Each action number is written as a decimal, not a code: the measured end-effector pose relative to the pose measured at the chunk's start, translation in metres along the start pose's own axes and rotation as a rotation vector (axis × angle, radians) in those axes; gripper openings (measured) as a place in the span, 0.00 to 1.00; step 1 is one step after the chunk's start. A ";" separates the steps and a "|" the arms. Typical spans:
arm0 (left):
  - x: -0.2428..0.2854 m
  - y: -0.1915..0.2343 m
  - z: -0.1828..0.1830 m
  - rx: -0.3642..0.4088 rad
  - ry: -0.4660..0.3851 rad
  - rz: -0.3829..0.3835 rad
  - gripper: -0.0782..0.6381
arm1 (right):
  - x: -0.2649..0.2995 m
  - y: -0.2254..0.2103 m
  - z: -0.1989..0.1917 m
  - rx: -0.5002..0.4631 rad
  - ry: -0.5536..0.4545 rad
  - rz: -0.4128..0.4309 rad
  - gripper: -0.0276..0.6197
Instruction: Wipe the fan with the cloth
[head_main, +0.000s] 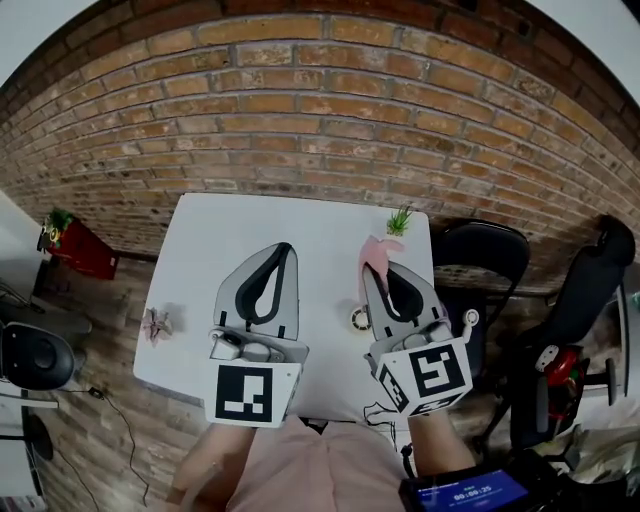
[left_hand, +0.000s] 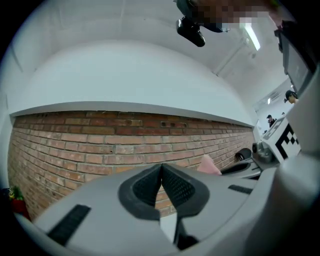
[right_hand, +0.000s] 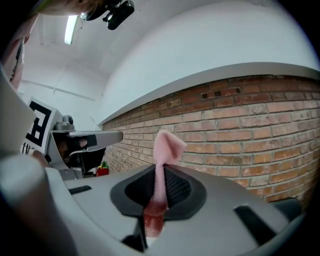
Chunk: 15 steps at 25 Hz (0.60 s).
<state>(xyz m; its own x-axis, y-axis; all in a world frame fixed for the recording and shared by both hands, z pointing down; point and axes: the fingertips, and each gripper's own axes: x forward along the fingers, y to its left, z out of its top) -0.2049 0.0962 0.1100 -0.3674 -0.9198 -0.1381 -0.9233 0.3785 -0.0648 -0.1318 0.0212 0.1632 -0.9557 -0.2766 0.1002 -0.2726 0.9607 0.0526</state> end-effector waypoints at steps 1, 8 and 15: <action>0.000 0.001 -0.001 0.001 0.000 -0.001 0.13 | 0.001 0.002 0.000 0.000 -0.006 0.003 0.09; -0.007 -0.005 -0.001 0.007 0.002 -0.002 0.13 | -0.002 0.009 0.004 -0.009 -0.023 0.019 0.09; -0.007 -0.011 -0.002 -0.005 0.007 -0.017 0.13 | -0.004 0.010 0.003 -0.013 -0.023 0.022 0.09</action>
<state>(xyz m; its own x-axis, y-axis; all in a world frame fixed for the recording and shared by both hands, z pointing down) -0.1926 0.0984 0.1134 -0.3520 -0.9270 -0.1295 -0.9301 0.3619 -0.0623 -0.1310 0.0320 0.1599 -0.9638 -0.2548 0.0787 -0.2503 0.9661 0.0633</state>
